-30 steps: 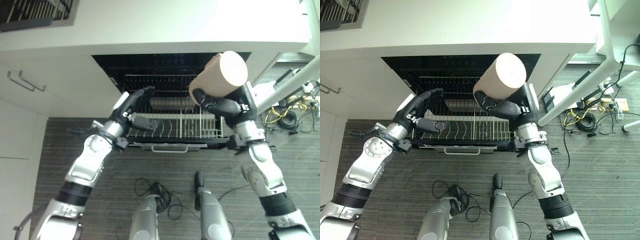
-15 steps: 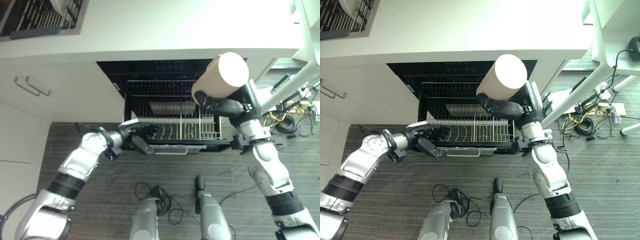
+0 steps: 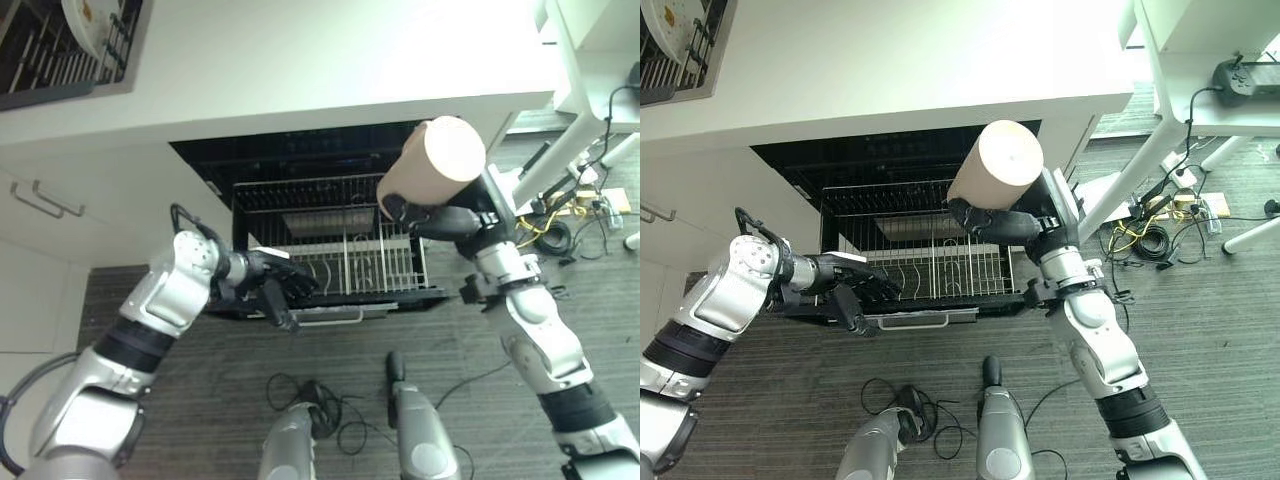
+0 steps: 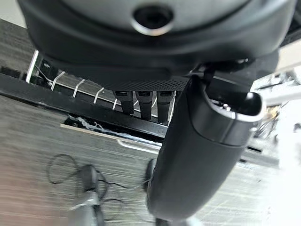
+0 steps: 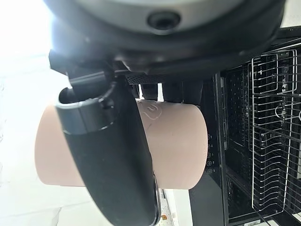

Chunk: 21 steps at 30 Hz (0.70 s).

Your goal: Place the dishes in the dishwasher.

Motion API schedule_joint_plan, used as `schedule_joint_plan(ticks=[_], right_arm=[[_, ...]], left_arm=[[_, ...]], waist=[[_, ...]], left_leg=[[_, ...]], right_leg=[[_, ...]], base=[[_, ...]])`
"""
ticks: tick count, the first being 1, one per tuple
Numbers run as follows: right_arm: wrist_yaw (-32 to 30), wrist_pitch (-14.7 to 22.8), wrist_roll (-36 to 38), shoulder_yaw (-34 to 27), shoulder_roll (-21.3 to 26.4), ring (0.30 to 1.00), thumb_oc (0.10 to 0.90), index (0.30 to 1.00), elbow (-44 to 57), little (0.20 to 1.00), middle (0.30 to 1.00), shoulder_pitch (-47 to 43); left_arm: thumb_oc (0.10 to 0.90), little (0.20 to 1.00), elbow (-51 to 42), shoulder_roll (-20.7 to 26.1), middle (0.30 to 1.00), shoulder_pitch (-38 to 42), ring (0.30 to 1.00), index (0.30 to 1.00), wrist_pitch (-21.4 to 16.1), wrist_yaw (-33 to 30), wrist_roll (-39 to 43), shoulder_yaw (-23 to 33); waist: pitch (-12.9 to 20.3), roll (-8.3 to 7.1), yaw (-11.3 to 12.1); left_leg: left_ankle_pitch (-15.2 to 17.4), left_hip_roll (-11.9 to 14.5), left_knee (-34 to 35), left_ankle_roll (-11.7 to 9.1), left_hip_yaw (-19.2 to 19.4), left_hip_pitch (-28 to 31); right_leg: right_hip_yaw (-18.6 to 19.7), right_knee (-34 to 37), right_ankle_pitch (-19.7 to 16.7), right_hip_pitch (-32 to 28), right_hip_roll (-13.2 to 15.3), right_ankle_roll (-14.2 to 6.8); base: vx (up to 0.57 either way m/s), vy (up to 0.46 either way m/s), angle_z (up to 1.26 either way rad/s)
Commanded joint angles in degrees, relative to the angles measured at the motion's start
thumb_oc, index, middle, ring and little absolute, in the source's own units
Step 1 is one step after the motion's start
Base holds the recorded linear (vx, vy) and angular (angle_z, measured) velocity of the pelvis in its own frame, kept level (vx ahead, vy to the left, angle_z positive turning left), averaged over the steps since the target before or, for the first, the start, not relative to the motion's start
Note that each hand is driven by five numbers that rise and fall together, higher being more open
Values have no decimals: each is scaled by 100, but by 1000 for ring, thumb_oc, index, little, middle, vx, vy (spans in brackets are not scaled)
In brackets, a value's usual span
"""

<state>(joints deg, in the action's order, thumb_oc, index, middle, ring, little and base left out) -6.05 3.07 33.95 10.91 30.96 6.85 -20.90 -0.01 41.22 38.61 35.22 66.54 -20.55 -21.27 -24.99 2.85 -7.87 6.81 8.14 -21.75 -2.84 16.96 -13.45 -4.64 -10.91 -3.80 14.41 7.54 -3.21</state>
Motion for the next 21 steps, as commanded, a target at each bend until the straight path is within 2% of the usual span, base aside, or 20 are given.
schedule_joint_plan(ticks=[1, 3, 4, 5, 6, 7, 9, 10, 12, 13, 15, 17, 21], right_arm=[[30, 570, -117, -202, -228, 300, 400, 300, 775, 300, 300, -324], [-60, 545, -130, -117, -234, 300, 400, 300, 747, 300, 300, -417], [-77, 536, -122, -95, -230, 300, 400, 300, 706, 300, 300, -449], [-41, 589, -82, -135, -182, 300, 400, 300, 658, 300, 300, -399], [-14, 594, -29, -199, -108, 300, 400, 300, 667, 300, 300, -351], [59, 641, 35, -286, -30, 300, 400, 300, 646, 300, 300, -241], [133, 676, 81, -384, 27, 300, 400, 300, 627, 300, 300, -159], [187, 681, 122, -475, 77, 300, 400, 300, 634, 300, 300, -82], [229, 691, 150, -535, 109, 300, 400, 300, 634, 300, 300, -28], [315, 727, 182, -681, 169, 300, 400, 300, 629, 300, 300, 105], [354, 729, 197, -757, 202, 300, 400, 300, 638, 300, 300, 157], [321, 705, 174, -851, 221, 300, 400, 300, 650, 300, 300, 169], [242, 693, 99, -832, 141, 300, 400, 300, 643, 300, 300, 120]], left_arm=[[800, 900, -22, -33, 900, -984, 900, 900, 374, 2596, -235, -1030], [800, 900, 34, -68, 900, -1021, 900, 900, 419, 2596, -272, -1249], [800, 900, -63, -77, 900, -1064, 900, 900, 597, 2596, -323, -1152], [800, 900, 30, -11, 900, -1101, 900, 900, 551, 1163, 313, -938], [800, 900, 15, 76, 900, -1109, 900, 900, 468, 486, 838, -734], [800, 900, 39, 189, 900, -1110, 900, 900, 84, -811, 1705, -467], [800, 900, 26, 323, 900, -1074, 900, 900, -154, -1461, 2109, -213], [800, 900, 22, 422, 900, -1062, 900, 900, -391, -1971, 2434, 12], [800, 900, 26, 502, 900, -1064, 900, 900, -582, -2240, 2620, 177], [800, 900, 30, 655, 900, -1101, 900, 900, -974, -2694, 2708, 498], [800, 900, 16, 767, 900, -1168, 900, 900, -1227, -2902, 2723, 662], [800, 900, -22, 913, 900, -1349, 900, 900, -1670, -3118, 2383, 905], [800, 900, -151, 840, 900, -1488, 900, 900, -1801, -3268, 2103, 966]], waist=[[679, 50, 113], [661, 32, 106], [659, 29, 108], [661, 37, 118], [669, 44, 133], [668, 56, 132], [684, 70, 148], [682, 79, 153], [706, 91, 160], [711, 124, 195], [727, 149, 215], [729, 177, 289], [719, 156, 347]], left_leg=[[-25, 300, 456, -339, -422, 263], [-9, 299, 456, -342, -422, 249], [-6, 306, 456, -347, -411, 249], [-7, 299, 456, -349, -426, 243], [-10, 295, 456, -352, -431, 247], [30, 281, 456, -353, -444, 312], [-25, 282, 456, -354, -447, 278], [-23, 273, 456, -356, -453, 307], [-33, 270, 456, -359, -453, 292], [8, 249, 456, -366, -461, 336], [-43, 236, 456, -363, -476, 293], [-58, 197, 456, -360, -542, 257], [-50, 178, 456, -343, -597, 234]], right_leg=[[-81, -628, 787, -124, 541, -652], [-70, -628, 792, -105, 524, -647], [-56, -628, 798, -104, 511, -642], [-54, -628, 803, -103, 506, -636], [-66, -628, 805, -112, 511, -638], [-92, -628, 853, -187, 525, -656], [-104, -628, 810, -159, 532, -647], [-120, -628, 819, -194, 550, -656], [-129, -628, 814, -182, 561, -659], [-151, -628, 866, -240, 594, -679], [-162, -628, 825, -209, 606, -668], [-205, -628, 829, -216, 642, -665], [-242, -628, 832, -223, 653, -655]], base=[[-15, -33, -9], [-19, -13, -6], [-16, 15, -4], [-3, 22, -4], [43, 31, -5], [29, 24, -5], [0, 0, 0], [0, 0, 0], [32, 34, 4], [19, 42, 3], [10, 22, 1], [-6, 2, 7], [-11, -19, 13]])
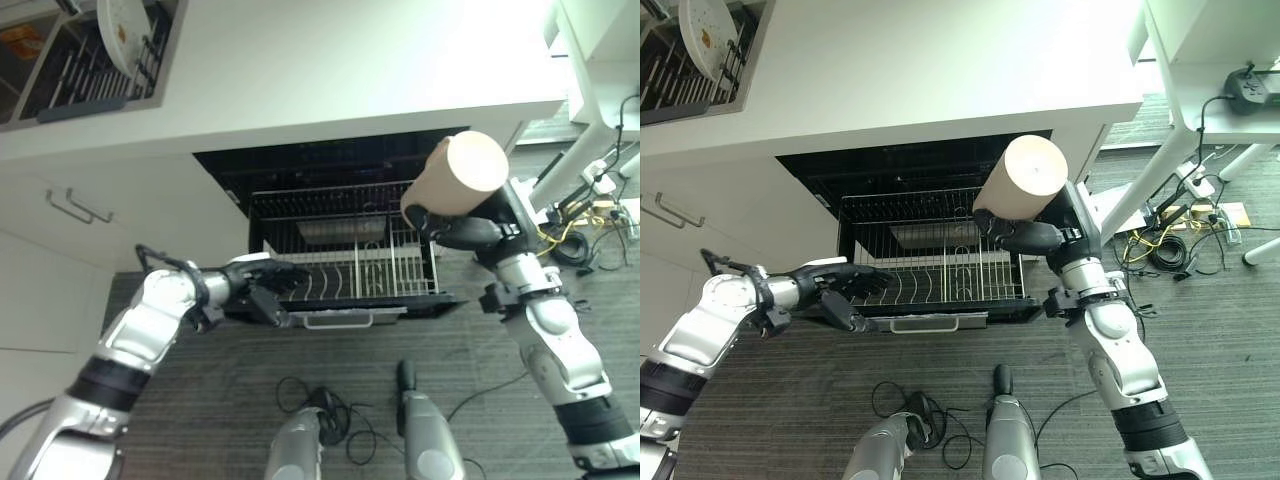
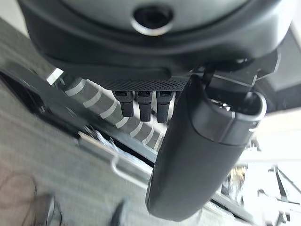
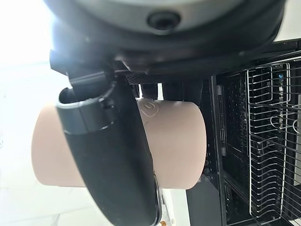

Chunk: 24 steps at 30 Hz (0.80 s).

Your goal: Place the dishes in the dishwasher.

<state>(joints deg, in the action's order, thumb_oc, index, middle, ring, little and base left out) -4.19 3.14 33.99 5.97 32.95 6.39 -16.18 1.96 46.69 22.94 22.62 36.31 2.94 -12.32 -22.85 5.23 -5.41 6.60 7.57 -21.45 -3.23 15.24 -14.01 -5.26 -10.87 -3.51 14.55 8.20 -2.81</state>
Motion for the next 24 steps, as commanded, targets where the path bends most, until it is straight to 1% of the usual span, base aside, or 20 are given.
schedule_joint_plan(ticks=[1, 6, 7, 8, 9, 11, 14, 17, 21, 23, 24], right_arm=[[31, 678, 86, -320, -82, 300, 400, 300, 702, 300, 300, -362], [-6, 671, -33, -275, -258, 300, 400, 300, 728, 300, 300, -372], [-29, 692, -46, -280, -290, 300, 400, 300, 746, 300, 300, -356], [-43, 704, -64, -271, -314, 300, 400, 300, 739, 300, 300, -366], [-82, 717, -91, -273, -355, 300, 400, 300, 739, 300, 300, -369], [-69, 757, -139, -283, -424, 300, 400, 300, 706, 300, 300, -362], [-65, 748, -174, -277, -459, 300, 400, 300, 695, 300, 300, -396], [-84, 656, -176, -240, -482, 300, 400, 300, 712, 300, 300, -435], [-30, 597, -192, -196, -481, 300, 400, 300, 629, 300, 300, -393], [-5, 584, -176, -146, -448, 300, 400, 300, 587, 300, 300, -363], [15, 563, -160, -102, -407, 300, 400, 300, 556, 300, 300, -339]], left_arm=[[800, 900, -386, 259, 900, 51, 900, 900, -596, -366, -331, 71], [800, 900, -493, 37, 900, -20, 900, 900, -918, -969, -724, 65], [800, 900, -535, 5, 900, -42, 900, 900, -1080, -1251, -801, 140], [800, 900, -532, -11, 900, -39, 900, 900, -1142, -1415, -708, 173], [800, 900, -491, -59, 900, -40, 900, 900, -1375, -1680, -683, 285], [800, 900, -502, -76, 900, -26, 900, 900, -1572, -1900, -716, 394], [800, 900, -461, -38, 900, 9, 900, 900, -1594, -1749, -887, 377], [800, 900, -433, -91, 900, 16, 900, 900, -1619, -1600, -1184, 197], [800, 900, -348, -91, 900, 102, 900, 900, -1546, -1043, -1433, -169], [800, 900, -337, -95, 900, 111, 900, 900, -1449, -721, -1509, -359], [800, 900, -318, -130, 900, 89, 900, 900, -1330, -482, -1463, -540]], waist=[[503, -99, 109], [477, -192, 137], [471, -231, 155], [467, -244, 161], [462, -269, 186], [444, -290, 205], [434, -305, 215], [431, -322, 195], [427, -328, 150], [427, -339, 126], [417, -347, 92]], left_leg=[[-28, 237, 426, -300, -433, 283], [-33, 252, 426, -287, -463, 245], [-34, 261, 426, -286, -471, 235], [-33, 259, 426, -286, -475, 231], [-30, 264, 426, -286, -481, 230], [-33, 262, 426, -295, -501, 212], [-47, 264, 426, -303, -516, 180], [-48, 283, 426, -294, -493, 180], [-49, 290, 426, -290, -470, 179], [-61, 308, 426, -291, -439, 189], [-62, 330, 426, -291, -406, 211]], right_leg=[[-185, -631, 802, -235, 590, -693], [-181, -631, 787, -210, 566, -687], [-187, -631, 775, -198, 564, -691], [-188, -631, 774, -197, 562, -694], [-203, -631, 770, -198, 563, -695], [-214, -631, 760, -185, 568, -697], [-236, -631, 741, -162, 570, -697], [-219, -631, 730, -152, 558, -694], [-187, -631, 707, -130, 550, -711], [-184, -631, 692, -129, 547, -718], [-165, -631, 682, -129, 538, -720]], base=[[-16, -40, 1], [-18, -49, 3], [-14, -58, 1], [-14, -68, 2], [-9, -43, 3], [-24, -35, 4], [-26, -28, 8], [-2, -6, 2], [0, 0, 0], [0, 0, 0], [0, 0, 0]])
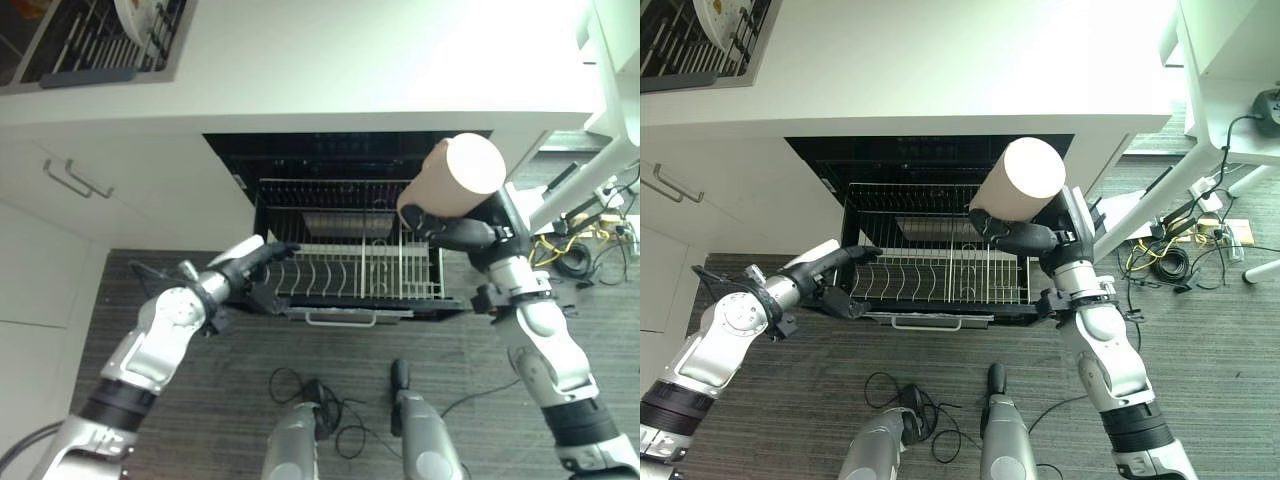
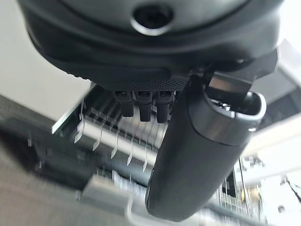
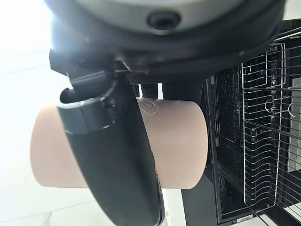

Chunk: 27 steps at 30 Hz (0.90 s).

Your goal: Place the dishes in the dishwasher.

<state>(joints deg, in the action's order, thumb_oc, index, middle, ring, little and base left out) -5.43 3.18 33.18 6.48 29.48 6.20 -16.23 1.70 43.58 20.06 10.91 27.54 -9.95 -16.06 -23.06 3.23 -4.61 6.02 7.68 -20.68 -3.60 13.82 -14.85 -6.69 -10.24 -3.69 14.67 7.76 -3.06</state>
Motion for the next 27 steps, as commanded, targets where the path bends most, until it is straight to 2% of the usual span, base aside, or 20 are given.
schedule_joint_plan(ticks=[1, 5, 10, 15, 17, 22, 27], right_arm=[[139, 560, -78, -149, -55, 300, 400, 300, 571, 300, 300, -328], [160, 603, -31, -140, 0, 300, 400, 300, 526, 300, 300, -244], [219, 475, -45, -148, 63, 300, 400, 300, 468, 300, 300, -149], [203, 110, -158, -105, 178, 300, 400, 300, 318, 300, 300, -63], [85, -201, -296, 48, 354, 300, 400, 300, -132, 300, 300, -250], [-62, -449, -280, 185, 445, 300, 400, 300, -696, 300, 300, -514], [-275, -822, -70, 349, 709, 300, 400, 300, -1487, 300, 300, -1020]], left_arm=[[800, 900, -287, 166, 900, 375, 900, 900, -148, 430, -175, -187], [800, 900, -264, 133, 900, 309, 900, 900, -7, 706, -116, -342], [800, 900, -232, 110, 900, 210, 900, 900, 403, 1348, -145, -438], [800, 900, -206, 69, 900, 107, 900, 900, 761, 2040, -185, -552], [800, 900, -149, 67, 900, 137, 900, 900, 1057, 2494, -133, -766], [800, 900, -62, 97, 900, 212, 900, 900, 1079, 2663, -131, -936], [800, 900, 38, 364, 900, 217, 900, 900, 1013, 2827, -201, -1069]], waist=[[436, -148, 10], [428, -152, -16], [425, -149, -42], [442, -143, -51], [393, -158, -16], [363, -176, 51], [344, -186, 207]], left_leg=[[-4, 321, 349, -254, -260, 299], [3, 347, 349, -256, -207, 330], [7, 355, 349, -257, -178, 338], [4, 368, 349, -253, -148, 347], [-2, 368, 349, -256, -153, 332], [-1, 362, 349, -253, -174, 320], [-12, 339, 349, -266, -243, 298]], right_leg=[[-15, -695, 699, -142, 579, -695], [8, -695, 693, -146, 567, -702], [13, -695, 692, -137, 561, -709], [6, -695, 685, -134, 572, -719], [-15, -695, 679, -131, 572, -715], [-53, -695, 670, -139, 575, -708], [-143, -695, 681, -173, 590, -696]], base=[[0, 0, 0], [0, 0, 0], [0, 0, 0], [0, -2, -1], [-26, -26, -9], [-12, -26, -1], [-4, -26, -1]])
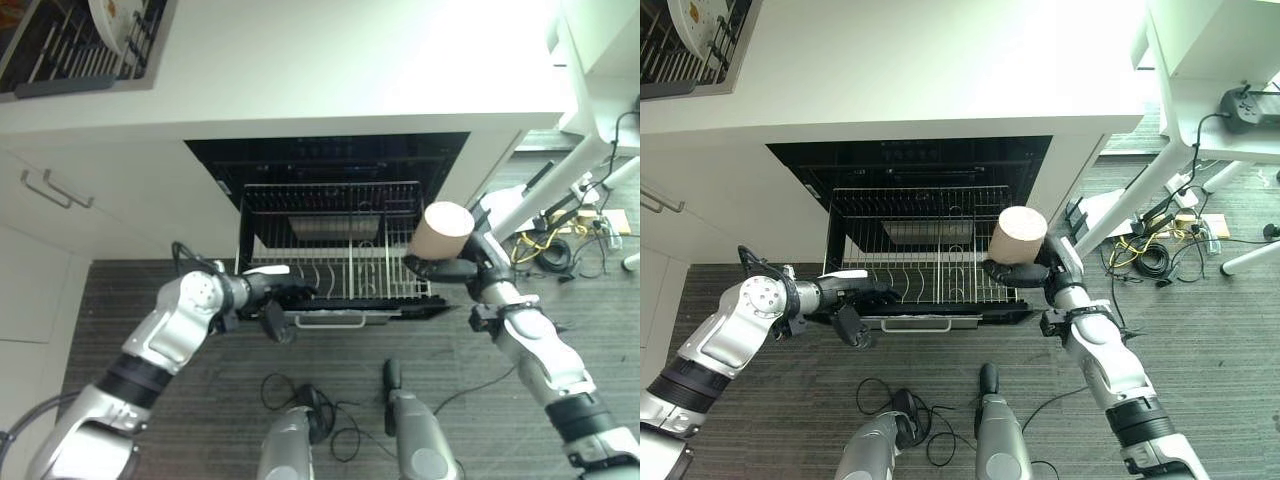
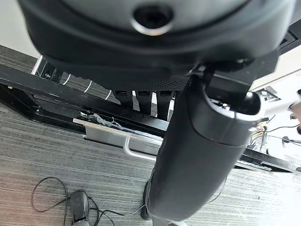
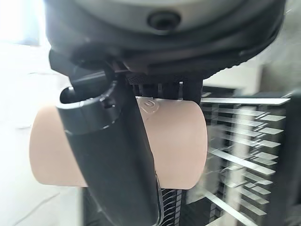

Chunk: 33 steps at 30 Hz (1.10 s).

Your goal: Place the dishes in the dishwasher.

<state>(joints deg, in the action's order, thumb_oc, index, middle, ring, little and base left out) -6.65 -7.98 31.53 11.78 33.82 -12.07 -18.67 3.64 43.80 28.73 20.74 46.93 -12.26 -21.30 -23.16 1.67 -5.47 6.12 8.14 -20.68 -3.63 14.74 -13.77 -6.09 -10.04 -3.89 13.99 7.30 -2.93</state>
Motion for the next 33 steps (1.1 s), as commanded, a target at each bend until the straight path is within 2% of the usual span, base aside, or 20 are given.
schedule_joint_plan(ticks=[1, 10, 16, 17, 19, 24, 33], right_arm=[[-174, 216, 159, -176, 337, 300, 400, 300, 225, 300, 300, -855], [142, -274, 542, 133, 847, 300, 400, 300, -1197, 300, 300, -1844], [425, -488, 740, 498, 1078, 300, 400, 300, -2248, 300, 300, -2687], [487, -618, 743, 618, 1118, 300, 400, 300, -2493, 300, 300, -2916], [562, -725, 787, 726, 1127, 300, 400, 300, -2714, 300, 300, -3100], [1065, -1355, 499, 1267, 1152, 300, 400, 300, -3653, 300, 300, -3831], [1337, -1744, 24, 1550, 853, 300, 400, 300, -4965, 300, 300, -4619]], left_arm=[[800, 900, -144, 369, 900, -642, 900, 900, 14, 873, 65, -566], [800, 900, -49, 538, 900, -343, 900, 900, -109, 866, 377, -824], [800, 900, -21, 609, 900, -93, 900, 900, -170, 689, 705, -973], [800, 900, -23, 625, 900, -28, 900, 900, -181, 656, 781, -1017], [800, 900, 11, 636, 900, 38, 900, 900, -204, 631, 860, -1053], [800, 900, 85, 692, 900, 375, 900, 900, -289, 589, 1137, -1217], [800, 900, 234, 606, 900, 871, 900, 900, -271, 509, 1407, -1512]], waist=[[359, -30, 314], [338, 5, 545], [294, 49, 701], [282, 60, 737], [272, 72, 763], [224, 106, 878], [59, 201, 1023]], left_leg=[[-20, 287, 349, -264, -344, 188], [-23, 225, 349, -296, -481, 147], [-31, 164, 349, -314, -586, 75], [-33, 145, 349, -314, -612, 55], [-34, 134, 349, -314, -628, 43], [-66, 109, 349, -333, -695, -46], [-42, 49, 349, -332, -804, -77]], right_leg=[[-212, -715, 706, -109, 634, -706], [-357, -715, 714, -154, 680, -694], [-442, -715, 709, -134, 718, -685], [-455, -715, 704, -125, 725, -681], [-471, -715, 702, -119, 734, -677], [-521, -715, 683, -61, 766, -667], [-562, -715, 693, -42, 783, -652]], base=[[0, 0, 0], [-3, -10, 4], [-15, -17, 7], [-19, -7, 12], [-8, -3, 2], [-12, -1, 4], [-1, 8, 2]])
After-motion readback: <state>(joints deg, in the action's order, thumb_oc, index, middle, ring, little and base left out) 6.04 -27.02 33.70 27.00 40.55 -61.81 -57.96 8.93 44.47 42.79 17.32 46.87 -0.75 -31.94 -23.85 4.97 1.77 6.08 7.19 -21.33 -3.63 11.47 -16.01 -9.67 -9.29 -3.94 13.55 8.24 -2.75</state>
